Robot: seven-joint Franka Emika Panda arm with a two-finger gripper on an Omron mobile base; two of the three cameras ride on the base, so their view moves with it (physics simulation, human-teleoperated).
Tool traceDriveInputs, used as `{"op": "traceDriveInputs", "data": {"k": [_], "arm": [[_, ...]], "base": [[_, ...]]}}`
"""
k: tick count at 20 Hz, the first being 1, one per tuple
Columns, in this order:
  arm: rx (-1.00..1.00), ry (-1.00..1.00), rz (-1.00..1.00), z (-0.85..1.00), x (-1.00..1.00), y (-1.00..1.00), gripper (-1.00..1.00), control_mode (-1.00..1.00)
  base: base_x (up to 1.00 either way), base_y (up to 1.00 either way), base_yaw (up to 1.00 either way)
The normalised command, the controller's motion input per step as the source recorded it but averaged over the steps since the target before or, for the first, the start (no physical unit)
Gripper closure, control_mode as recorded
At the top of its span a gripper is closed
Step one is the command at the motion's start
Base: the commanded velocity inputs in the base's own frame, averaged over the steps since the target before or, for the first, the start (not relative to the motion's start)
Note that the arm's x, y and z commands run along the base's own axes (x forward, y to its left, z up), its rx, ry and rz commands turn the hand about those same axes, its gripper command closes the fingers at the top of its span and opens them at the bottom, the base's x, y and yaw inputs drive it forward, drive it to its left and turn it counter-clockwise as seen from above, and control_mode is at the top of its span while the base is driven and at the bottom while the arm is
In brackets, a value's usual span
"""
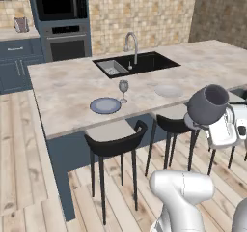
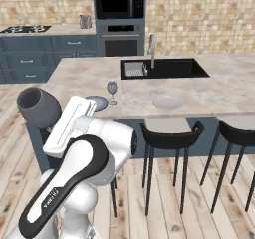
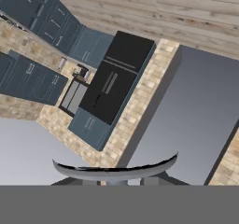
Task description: Retrieve the wine glasses from the counter and place one next to each plate.
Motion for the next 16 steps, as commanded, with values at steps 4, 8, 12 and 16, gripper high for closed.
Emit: {"op": "traceDriveInputs", "data": {"k": [4, 8, 12, 16], "arm": [[0.0, 0.0, 0.0, 0.0, 0.0, 0.0, 1.0, 1.0], [0.0, 0.0, 0.0, 0.0, 0.0, 0.0, 1.0, 1.0], [0.0, 0.0, 0.0, 0.0, 0.0, 0.0, 1.0, 1.0], [0.0, 0.0, 0.0, 0.0, 0.0, 0.0, 1.0, 1.0]], "base": [[-0.04, -0.83, 0.52], [0.38, -1.0, 0.08], [0.34, -1.0, 0.06], [0.5, -1.0, 0.13]]}}
